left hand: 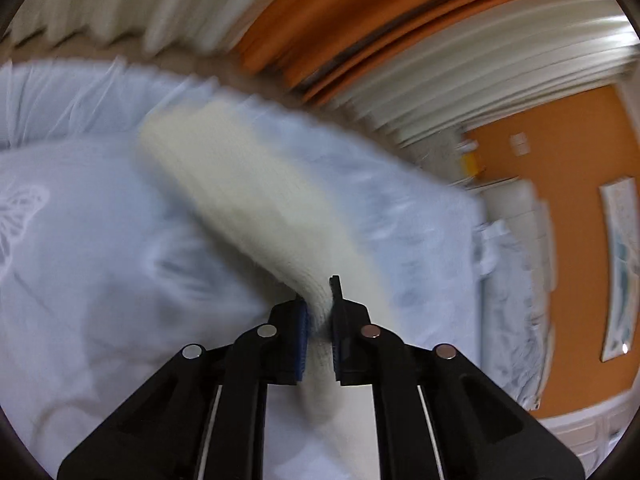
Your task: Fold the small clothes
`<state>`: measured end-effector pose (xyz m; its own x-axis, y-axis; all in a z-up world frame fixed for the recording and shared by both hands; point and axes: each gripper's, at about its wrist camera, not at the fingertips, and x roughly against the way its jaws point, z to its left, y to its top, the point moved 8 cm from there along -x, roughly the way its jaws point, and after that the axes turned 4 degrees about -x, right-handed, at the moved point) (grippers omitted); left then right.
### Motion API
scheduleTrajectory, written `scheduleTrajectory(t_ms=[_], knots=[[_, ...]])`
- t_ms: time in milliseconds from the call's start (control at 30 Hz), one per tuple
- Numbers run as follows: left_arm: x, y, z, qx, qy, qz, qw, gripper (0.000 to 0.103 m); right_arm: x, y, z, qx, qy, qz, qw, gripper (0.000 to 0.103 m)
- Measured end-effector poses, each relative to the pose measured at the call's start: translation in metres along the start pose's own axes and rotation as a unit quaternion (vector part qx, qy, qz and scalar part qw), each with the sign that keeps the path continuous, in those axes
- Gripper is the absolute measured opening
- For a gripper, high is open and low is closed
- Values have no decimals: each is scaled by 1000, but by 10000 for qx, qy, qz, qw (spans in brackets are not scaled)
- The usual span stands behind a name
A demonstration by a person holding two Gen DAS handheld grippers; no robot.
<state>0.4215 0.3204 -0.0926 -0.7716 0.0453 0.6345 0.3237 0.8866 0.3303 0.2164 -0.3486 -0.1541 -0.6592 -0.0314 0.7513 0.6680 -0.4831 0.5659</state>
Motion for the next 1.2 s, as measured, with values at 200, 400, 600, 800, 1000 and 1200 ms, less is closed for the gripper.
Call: scheduleTrajectory(t_ms=[200,400,600,800,1000,1200], knots=[[75,-98,-197,-2421,-1491,50,9587,7,0,-3,-1,-44,47,-15,10000,23],[93,-327,-274,-3769,-2222,1691,8832,18,0,-2,-2,-189,199,-1,9996,23],[74,-395,-186,-3685,-1552,2364,8856,74,0,0,-6,-386,437,11,9983,23],[78,-330,-154,-3089,-1454,1851,9215,88,6,9,5,-362,263,96,9990,39],[20,-272,-137,-2259,-779,1906,9522,86,-2,69,132,1170,399,-260,9920,56],[-18,-269,-110,-1897,-167,1995,9612,69,-90,95,216,2377,-19,317,9708,58]])
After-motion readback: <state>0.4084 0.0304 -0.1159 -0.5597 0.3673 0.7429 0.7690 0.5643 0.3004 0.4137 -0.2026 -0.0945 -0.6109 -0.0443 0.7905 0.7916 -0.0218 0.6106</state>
